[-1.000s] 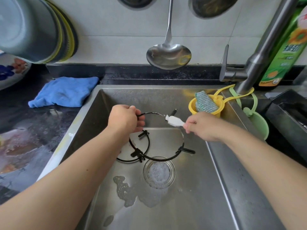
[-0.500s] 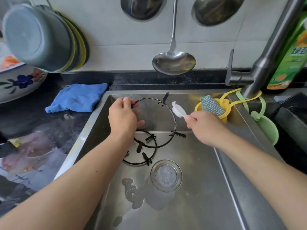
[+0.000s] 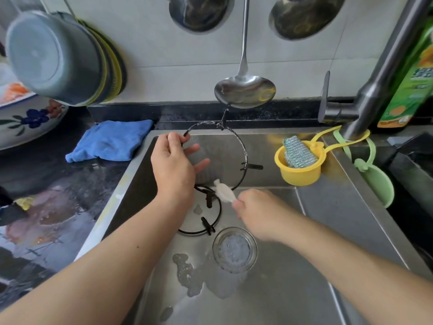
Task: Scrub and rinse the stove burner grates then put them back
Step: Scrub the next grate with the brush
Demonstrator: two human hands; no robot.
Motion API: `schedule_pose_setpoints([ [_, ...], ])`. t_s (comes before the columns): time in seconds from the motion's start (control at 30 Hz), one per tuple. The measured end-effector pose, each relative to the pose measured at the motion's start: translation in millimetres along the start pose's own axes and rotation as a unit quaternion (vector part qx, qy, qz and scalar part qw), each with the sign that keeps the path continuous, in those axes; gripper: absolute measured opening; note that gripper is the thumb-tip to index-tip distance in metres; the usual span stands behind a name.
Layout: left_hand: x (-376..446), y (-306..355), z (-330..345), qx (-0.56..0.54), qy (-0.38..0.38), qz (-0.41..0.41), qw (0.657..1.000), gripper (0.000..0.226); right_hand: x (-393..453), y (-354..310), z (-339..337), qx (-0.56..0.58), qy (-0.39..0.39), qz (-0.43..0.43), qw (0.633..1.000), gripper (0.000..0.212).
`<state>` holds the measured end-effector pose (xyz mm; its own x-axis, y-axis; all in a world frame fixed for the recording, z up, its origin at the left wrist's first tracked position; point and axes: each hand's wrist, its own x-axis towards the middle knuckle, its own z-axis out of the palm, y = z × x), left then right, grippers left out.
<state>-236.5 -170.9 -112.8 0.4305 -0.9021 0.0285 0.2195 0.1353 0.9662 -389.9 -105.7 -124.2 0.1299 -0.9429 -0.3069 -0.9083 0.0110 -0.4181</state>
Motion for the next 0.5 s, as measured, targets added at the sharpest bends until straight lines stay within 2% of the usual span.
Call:
schedule_pose_setpoints([
  [0.1,-1,-3,1,0.009,0.011,-0.030,0.999,0.031,4,17,-17,-0.107,0.042,0.064,0.991,0.020],
  [0.17,-1,-3,1,0.010,0.015,-0.035,0.999,0.031,4,16,-17,-0.113,0.053,0.070,0.990,0.017],
  [0.23,-1,-3,1,0.017,0.021,-0.031,0.999,0.032,-3,1,-3,-0.079,0.003,0.031,0.996,0.016],
  [0.3,1,-5,0,0.022,0.026,-0.033,0.999,0.032,-10,-14,9,-0.052,-0.057,-0.020,0.997,0.033],
  [0.33,2,-5,-1,0.022,0.027,-0.036,0.999,0.033,-9,-12,9,-0.054,-0.066,-0.019,0.996,0.036],
  [0.43,3,-5,0,0.027,0.032,-0.044,0.998,0.033,10,16,-11,-0.099,-0.001,0.039,0.994,0.023],
  [0.5,3,-6,1,0.041,0.037,-0.040,0.998,0.033,15,30,-22,-0.123,0.043,0.071,0.989,0.021],
])
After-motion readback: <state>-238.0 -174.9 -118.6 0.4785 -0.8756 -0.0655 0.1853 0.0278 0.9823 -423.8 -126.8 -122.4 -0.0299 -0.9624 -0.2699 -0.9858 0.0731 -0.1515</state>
